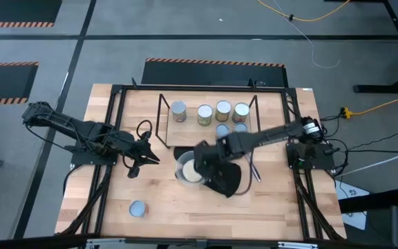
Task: Pick and place cans onto a shelf
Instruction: Put the canned pineapple rings on the shelf
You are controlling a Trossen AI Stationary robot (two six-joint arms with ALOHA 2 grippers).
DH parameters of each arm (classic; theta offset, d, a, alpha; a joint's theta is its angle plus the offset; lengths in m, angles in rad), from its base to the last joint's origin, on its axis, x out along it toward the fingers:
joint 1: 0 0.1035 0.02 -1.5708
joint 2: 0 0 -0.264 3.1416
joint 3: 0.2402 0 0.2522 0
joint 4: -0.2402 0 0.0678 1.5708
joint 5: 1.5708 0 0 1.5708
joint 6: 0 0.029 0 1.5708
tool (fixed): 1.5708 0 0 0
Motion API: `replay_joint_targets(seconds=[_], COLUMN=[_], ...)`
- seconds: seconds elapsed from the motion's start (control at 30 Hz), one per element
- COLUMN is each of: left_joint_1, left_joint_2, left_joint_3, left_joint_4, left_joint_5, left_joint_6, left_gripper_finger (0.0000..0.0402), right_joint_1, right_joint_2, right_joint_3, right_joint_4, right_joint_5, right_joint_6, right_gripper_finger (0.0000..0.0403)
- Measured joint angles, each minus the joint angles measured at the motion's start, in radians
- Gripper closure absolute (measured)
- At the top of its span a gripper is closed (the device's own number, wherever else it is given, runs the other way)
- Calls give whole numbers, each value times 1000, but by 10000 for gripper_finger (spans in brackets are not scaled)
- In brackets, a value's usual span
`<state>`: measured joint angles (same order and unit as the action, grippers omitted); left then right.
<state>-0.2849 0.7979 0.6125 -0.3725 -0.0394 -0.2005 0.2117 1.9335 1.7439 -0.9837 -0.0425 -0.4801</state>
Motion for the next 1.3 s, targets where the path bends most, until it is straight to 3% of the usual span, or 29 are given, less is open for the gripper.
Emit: replay_joint_targets(seconds=[0.27,0.47,0.57,0.77,1.3], left_joint_1=[0,0,0,0,0], left_joint_2=[0,0,0,0,0], left_joint_3=[0,0,0,0,0], left_joint_4=[0,0,0,0,1], left_joint_5=[0,0,0,0,-1], left_joint_6=[0,0,0,0,1], left_gripper_finger=[357,357,357,357,357], right_joint_1=[-164,-268,-305,-358,-418], right_joint_2=[0,8,8,22,30], right_joint_3=[0,-2,-2,-23,-179], right_joint_4=[-15,-25,-25,-34,113], right_joint_5=[-13,-134,-143,-193,-195], right_joint_6=[-320,-483,-539,-598,-632], right_gripper_finger=[396,396,396,396,396])
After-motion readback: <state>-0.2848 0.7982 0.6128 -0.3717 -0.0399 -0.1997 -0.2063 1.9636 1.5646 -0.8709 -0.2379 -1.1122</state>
